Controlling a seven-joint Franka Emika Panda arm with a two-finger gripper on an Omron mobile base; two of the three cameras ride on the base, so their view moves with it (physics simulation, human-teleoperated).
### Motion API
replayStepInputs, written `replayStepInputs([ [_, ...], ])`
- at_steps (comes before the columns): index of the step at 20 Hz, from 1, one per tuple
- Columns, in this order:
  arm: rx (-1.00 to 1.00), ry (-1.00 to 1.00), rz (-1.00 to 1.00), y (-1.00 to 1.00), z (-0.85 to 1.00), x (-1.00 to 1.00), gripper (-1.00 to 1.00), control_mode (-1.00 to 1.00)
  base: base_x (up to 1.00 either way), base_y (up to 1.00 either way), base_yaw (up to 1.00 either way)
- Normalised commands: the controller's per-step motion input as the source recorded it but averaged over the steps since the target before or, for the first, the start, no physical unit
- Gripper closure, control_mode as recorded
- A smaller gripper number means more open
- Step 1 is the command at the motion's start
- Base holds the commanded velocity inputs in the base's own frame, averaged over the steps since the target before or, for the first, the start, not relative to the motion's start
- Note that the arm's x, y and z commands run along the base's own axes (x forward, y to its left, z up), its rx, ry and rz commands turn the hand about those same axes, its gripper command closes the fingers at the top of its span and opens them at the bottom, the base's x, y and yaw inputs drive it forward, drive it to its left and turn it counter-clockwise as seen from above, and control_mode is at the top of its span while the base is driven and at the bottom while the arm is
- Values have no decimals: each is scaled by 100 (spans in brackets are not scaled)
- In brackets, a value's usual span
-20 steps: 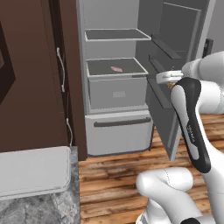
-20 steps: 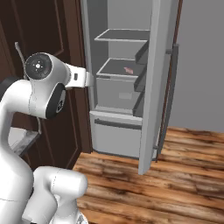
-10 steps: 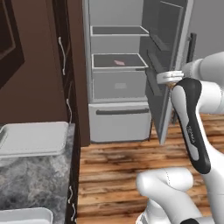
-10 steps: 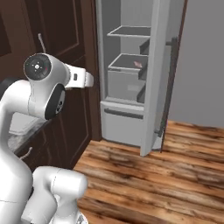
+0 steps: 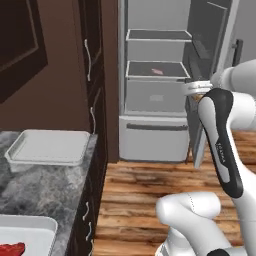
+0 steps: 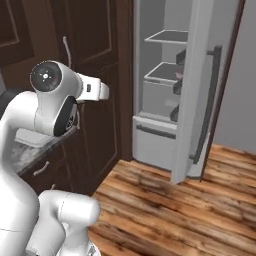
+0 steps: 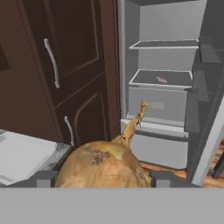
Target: Place one onion and one steak in each tupperware on the nearby counter, to pack two identical lunches.
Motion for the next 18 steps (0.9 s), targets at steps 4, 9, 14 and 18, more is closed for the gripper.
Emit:
replayStepInputs([
  [4, 0, 0, 0, 0, 0, 0, 100, 100, 0, 0, 41],
  [9, 0, 0, 0, 0, 0, 0, 100, 100, 1, -7, 46],
  [14, 0, 0, 0, 0, 0, 0, 100, 100, 16, -22, 47],
  [18, 0, 0, 0, 0, 0, 0, 100, 100, 27, -40, 44],
])
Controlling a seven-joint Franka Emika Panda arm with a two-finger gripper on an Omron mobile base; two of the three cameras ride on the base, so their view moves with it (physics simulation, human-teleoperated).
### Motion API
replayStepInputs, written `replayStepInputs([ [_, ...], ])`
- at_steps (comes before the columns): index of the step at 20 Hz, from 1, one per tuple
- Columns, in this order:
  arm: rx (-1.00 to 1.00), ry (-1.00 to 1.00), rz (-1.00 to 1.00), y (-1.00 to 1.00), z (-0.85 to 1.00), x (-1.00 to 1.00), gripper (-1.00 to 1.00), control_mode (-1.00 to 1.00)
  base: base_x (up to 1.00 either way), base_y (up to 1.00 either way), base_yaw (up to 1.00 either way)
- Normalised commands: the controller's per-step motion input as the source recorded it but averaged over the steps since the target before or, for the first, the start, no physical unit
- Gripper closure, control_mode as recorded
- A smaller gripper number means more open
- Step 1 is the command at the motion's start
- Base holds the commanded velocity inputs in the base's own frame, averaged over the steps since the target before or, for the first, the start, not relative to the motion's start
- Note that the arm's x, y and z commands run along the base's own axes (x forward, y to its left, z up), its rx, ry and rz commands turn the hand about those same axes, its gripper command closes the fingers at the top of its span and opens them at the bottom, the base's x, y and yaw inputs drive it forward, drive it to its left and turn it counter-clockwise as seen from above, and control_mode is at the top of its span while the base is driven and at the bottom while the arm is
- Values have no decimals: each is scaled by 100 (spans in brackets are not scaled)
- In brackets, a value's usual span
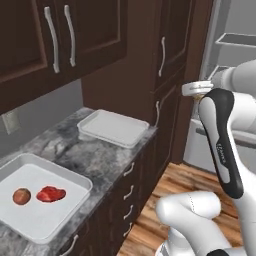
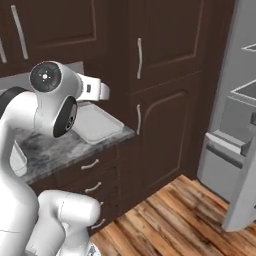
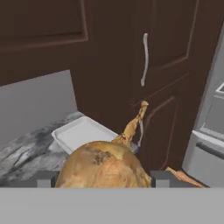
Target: Place one onion and one steak in each tupperware on the nearby counter, to pack two identical lunches.
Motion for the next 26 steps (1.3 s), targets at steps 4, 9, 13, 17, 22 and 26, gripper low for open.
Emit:
replayStepInputs([
  [4, 0, 0, 0, 0, 0, 0, 100, 100, 39, -57, 41],
  [9, 0, 0, 0, 0, 0, 0, 100, 100, 45, -61, 37],
  [13, 0, 0, 0, 0, 0, 0, 100, 100, 40, -26, 36],
  [17, 0, 0, 0, 0, 0, 0, 100, 100, 24, -9, 37],
  [22, 0, 0, 0, 0, 0, 0, 100, 100, 26, -21, 36],
  [26, 0, 0, 0, 0, 0, 0, 100, 100, 45, -46, 31],
])
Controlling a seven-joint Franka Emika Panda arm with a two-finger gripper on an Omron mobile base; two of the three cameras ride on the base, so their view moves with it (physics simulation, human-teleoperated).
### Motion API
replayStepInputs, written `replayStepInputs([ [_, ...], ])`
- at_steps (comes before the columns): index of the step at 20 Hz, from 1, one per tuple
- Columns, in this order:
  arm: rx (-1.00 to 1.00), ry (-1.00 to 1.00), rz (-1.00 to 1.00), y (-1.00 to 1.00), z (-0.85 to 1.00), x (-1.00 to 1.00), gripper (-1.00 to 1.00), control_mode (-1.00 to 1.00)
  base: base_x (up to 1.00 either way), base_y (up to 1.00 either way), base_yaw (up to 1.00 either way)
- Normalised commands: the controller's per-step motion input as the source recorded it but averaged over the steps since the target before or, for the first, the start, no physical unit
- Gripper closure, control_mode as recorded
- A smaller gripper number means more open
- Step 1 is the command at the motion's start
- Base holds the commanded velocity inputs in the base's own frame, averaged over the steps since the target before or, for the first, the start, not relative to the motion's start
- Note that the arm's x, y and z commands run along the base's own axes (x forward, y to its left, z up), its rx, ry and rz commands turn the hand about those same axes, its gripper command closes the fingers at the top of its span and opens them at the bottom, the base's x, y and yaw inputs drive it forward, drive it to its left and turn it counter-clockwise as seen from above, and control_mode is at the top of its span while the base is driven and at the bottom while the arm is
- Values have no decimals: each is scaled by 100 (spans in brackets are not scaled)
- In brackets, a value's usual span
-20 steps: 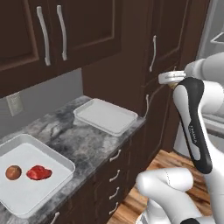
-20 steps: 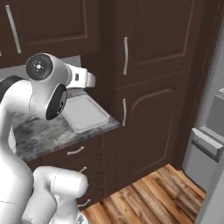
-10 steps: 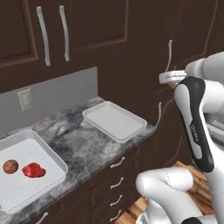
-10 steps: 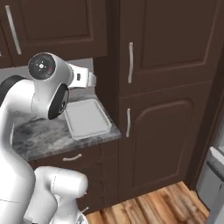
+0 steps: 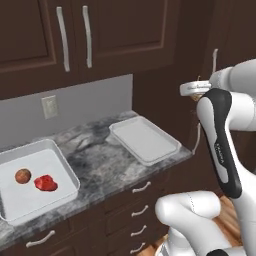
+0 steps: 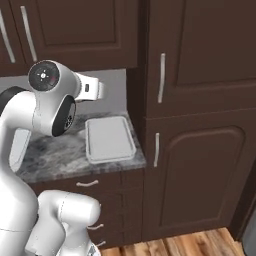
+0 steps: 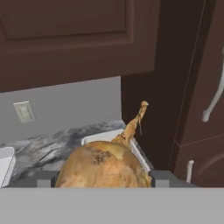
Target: Place one onion and one steak in each tupperware on the nearby counter, to pack two identical lunches.
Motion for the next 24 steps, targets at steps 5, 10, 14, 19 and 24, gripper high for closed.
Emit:
replayStepInputs([
  [5, 0, 0, 0, 0, 0, 0, 100, 100, 55, -27, 27],
  [10, 0, 0, 0, 0, 0, 0, 100, 100, 59, 0, 21],
  [14, 0, 0, 0, 0, 0, 0, 100, 100, 43, 0, 19],
  [19, -3, 14, 12, 0, -46, 7, 100, -100, 0, 0, 0],
  [24, -8, 17, 1, 12, -68, 8, 100, -100, 0, 0, 0],
])
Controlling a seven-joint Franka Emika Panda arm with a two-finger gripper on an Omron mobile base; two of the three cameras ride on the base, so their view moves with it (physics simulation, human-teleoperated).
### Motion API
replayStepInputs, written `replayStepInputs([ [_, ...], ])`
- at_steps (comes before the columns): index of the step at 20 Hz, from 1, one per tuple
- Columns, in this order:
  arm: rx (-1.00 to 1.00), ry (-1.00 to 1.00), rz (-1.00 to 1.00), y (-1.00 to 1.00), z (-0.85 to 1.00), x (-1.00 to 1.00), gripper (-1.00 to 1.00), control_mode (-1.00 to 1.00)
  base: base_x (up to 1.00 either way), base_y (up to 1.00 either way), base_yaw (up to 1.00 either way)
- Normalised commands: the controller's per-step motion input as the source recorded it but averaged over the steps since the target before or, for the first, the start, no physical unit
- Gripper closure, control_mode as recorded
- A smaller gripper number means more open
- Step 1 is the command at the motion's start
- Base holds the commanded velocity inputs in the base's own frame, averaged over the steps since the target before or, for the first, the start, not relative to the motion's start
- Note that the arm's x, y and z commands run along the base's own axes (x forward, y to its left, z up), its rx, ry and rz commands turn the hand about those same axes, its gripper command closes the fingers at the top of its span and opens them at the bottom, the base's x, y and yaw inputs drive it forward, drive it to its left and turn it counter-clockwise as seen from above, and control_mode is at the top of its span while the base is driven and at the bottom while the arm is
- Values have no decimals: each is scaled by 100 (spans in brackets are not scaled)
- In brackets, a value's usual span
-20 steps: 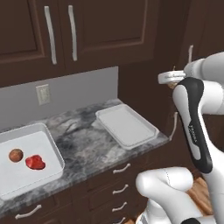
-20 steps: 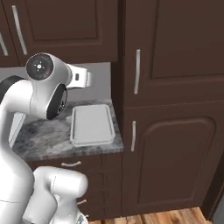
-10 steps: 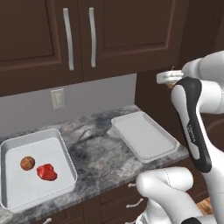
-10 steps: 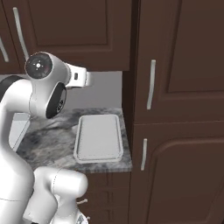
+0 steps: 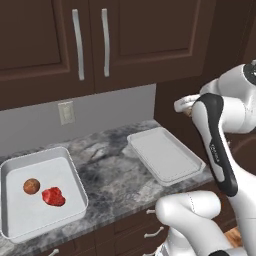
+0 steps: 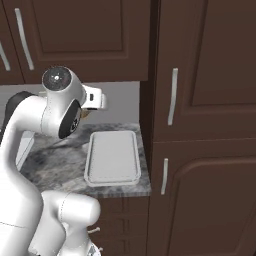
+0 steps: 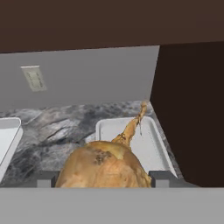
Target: Place one onion and one steak in each tupperware on the nearby counter, to pack two identical lunches.
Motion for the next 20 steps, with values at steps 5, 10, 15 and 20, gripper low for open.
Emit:
replayStepInputs([
  [5, -6, 15, 0, 9, -58, 27, 100, -100, 0, 0, 0],
  [10, -2, 15, 0, 0, -64, 21, 100, -100, 0, 0, 0],
  [15, 0, 17, 0, 0, -56, 29, 100, -100, 0, 0, 0],
  [20, 0, 16, 0, 0, -58, 29, 100, -100, 0, 0, 0],
])
